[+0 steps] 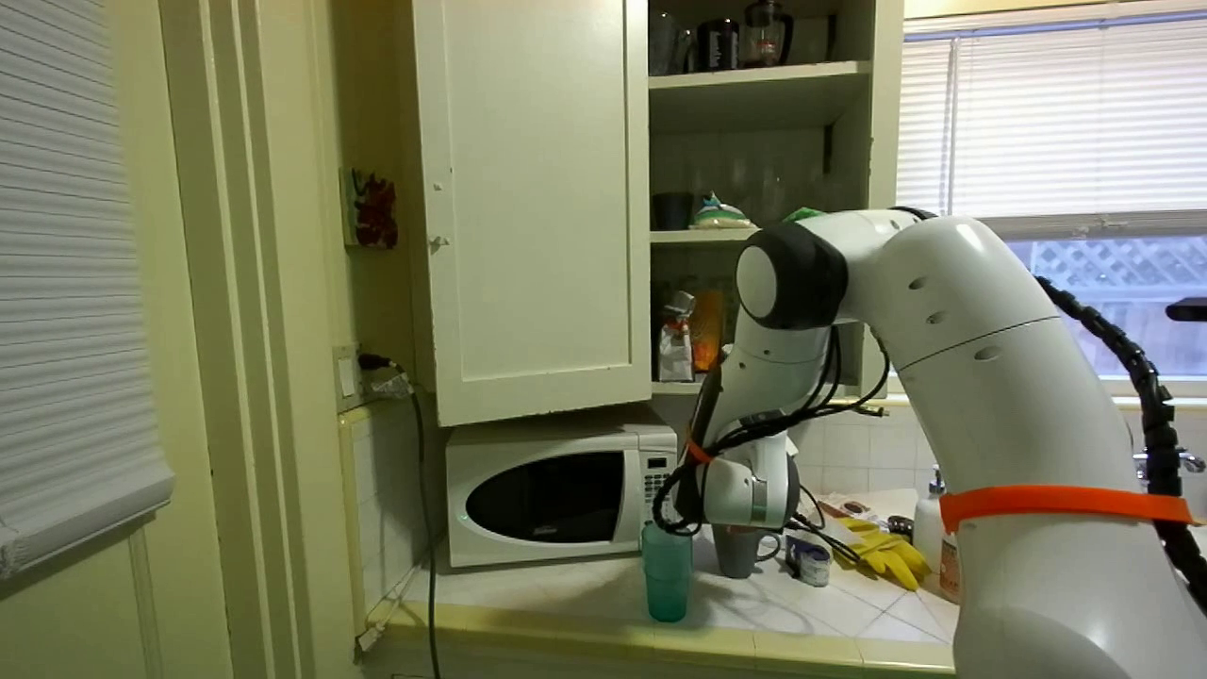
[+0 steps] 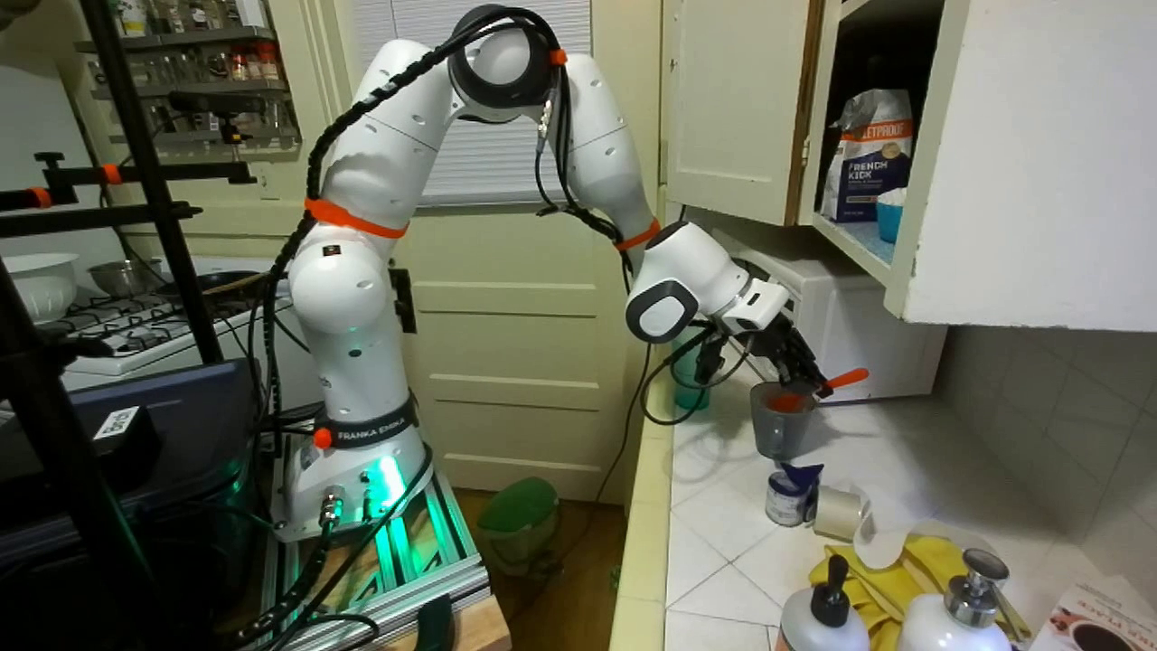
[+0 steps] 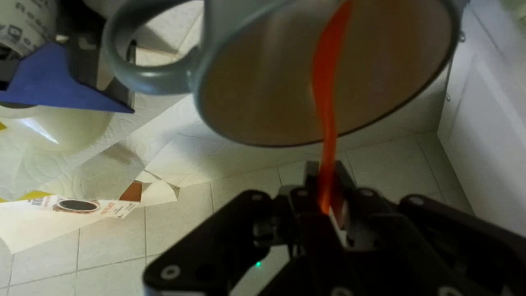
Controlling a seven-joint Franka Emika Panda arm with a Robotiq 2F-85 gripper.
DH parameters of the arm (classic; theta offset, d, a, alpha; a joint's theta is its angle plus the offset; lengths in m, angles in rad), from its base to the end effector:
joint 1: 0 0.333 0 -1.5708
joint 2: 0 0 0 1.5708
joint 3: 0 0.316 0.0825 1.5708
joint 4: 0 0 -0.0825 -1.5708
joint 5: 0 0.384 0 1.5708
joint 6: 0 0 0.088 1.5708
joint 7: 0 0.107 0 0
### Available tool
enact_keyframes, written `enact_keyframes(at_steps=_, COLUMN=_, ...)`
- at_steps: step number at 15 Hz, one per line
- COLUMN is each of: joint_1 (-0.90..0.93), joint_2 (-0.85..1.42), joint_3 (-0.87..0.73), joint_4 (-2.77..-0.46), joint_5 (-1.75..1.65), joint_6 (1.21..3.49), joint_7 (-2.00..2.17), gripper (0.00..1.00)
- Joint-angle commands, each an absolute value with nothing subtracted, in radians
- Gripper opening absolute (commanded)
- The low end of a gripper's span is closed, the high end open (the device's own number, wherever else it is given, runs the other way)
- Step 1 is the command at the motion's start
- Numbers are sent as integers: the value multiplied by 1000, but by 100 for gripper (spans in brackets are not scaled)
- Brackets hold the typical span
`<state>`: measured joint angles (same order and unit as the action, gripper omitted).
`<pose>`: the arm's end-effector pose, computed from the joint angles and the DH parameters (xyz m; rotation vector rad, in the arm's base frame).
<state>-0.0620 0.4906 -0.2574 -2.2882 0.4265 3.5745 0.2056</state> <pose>0.5224 -0.2217 0.2418 2.4661 -1.2055 1.1808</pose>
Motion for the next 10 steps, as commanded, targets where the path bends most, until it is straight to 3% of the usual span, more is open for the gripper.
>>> enact_keyframes(at_steps=1, joint_1=-60, joint_2=483, joint_3=-269, joint_4=-2300, joint_5=442, joint_6=3586, joint_7=182, gripper=3)
enact_keyframes(at_steps=10, joint_1=-100, joint_2=400, joint_3=-217, joint_4=-2341, joint_5=413, joint_6=3555, joint_7=213, gripper=3)
